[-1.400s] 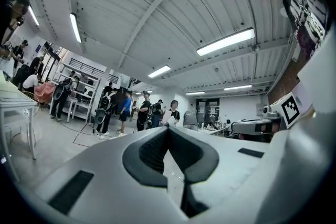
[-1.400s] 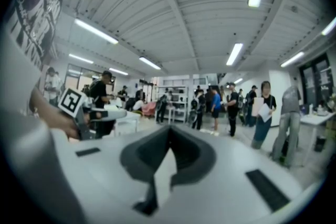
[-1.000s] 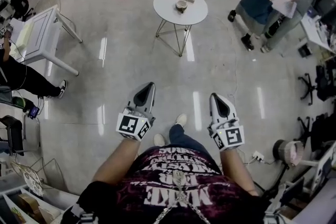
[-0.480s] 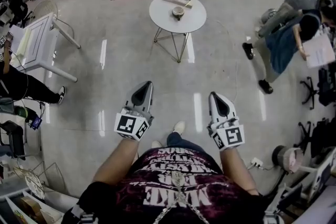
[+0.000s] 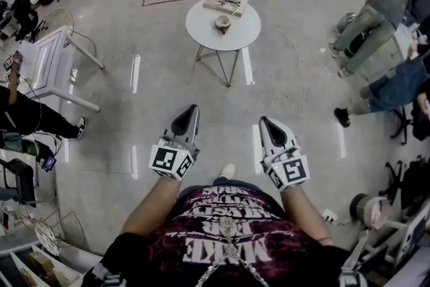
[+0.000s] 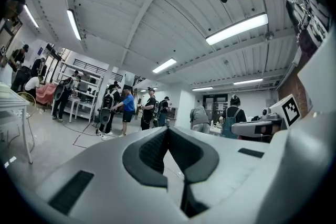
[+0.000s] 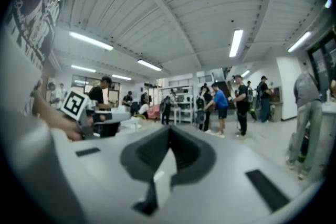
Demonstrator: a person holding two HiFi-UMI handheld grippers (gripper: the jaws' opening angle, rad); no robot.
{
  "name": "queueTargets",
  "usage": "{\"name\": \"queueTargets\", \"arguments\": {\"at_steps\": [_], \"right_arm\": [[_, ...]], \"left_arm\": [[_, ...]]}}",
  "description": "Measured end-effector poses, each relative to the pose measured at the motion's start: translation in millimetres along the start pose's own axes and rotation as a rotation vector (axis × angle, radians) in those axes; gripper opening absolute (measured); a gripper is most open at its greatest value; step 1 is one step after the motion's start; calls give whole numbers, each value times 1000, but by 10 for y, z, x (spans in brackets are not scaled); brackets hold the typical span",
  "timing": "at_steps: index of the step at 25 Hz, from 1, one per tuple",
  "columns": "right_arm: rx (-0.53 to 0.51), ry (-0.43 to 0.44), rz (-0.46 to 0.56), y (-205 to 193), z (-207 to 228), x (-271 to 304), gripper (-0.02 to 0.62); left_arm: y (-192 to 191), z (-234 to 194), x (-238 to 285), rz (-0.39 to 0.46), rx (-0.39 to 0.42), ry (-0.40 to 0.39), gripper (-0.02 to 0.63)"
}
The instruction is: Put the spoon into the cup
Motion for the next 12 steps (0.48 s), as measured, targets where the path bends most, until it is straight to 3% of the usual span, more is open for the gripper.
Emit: {"name": "queueTargets", "arguments": {"at_steps": [12], "right_arm": [[1,12,13,69,426,149,29]], "left_arm": [[152,118,314,1,31,26,29]]}}
Point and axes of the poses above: the fingertips, and each gripper's own axes: x forward along the fingers, z to its right, y out of its top, the point moved 5 cm from there along -x, backward along the fingers, and after that the axes turned 14 degrees about -z, right-handed, at the moved point
